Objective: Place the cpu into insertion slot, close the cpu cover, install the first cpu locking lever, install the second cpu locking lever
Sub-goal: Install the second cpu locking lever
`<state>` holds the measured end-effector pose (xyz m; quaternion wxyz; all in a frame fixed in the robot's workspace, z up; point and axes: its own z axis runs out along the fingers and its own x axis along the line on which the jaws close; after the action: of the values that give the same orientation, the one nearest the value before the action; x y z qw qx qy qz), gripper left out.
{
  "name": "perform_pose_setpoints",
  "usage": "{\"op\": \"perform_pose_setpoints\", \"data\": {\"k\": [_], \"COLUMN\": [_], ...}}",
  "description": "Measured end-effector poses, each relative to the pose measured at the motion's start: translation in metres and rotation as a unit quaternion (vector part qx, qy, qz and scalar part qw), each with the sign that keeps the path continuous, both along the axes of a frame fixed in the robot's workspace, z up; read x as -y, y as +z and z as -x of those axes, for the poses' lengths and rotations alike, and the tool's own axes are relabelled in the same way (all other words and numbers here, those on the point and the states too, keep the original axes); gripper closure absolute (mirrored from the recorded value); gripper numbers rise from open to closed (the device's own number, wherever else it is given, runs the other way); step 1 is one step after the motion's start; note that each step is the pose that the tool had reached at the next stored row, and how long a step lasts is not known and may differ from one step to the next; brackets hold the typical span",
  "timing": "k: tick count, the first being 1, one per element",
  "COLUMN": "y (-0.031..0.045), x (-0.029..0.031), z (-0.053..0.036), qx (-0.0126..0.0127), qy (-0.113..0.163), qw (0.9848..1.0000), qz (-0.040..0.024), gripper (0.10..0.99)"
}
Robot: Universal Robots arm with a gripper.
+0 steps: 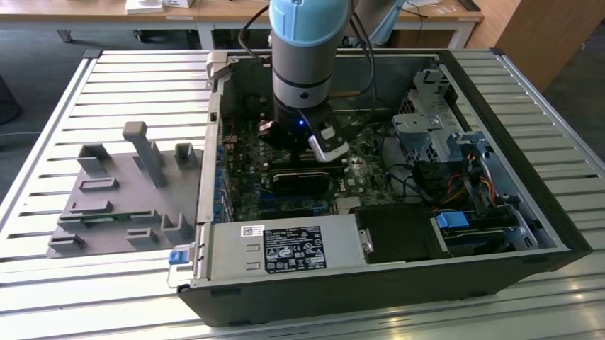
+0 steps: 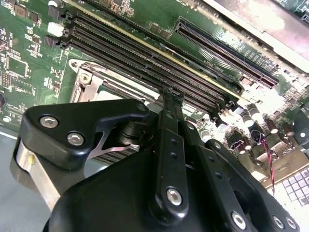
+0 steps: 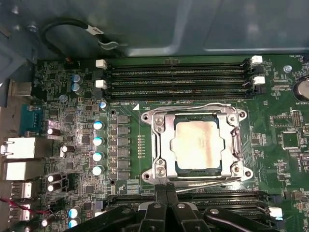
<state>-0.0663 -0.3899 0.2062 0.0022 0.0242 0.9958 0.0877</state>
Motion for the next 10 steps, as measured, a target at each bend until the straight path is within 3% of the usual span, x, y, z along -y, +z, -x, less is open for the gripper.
{"op": "perform_pose_setpoints", "data": {"k": [10], "y": [-0.0029], "x": [0.0045], "z": [0.0059], "qx": [0.0002], "qy": [0.0], "qw": [1.0], "qz": [-0.0087], "gripper": [0.98]}}
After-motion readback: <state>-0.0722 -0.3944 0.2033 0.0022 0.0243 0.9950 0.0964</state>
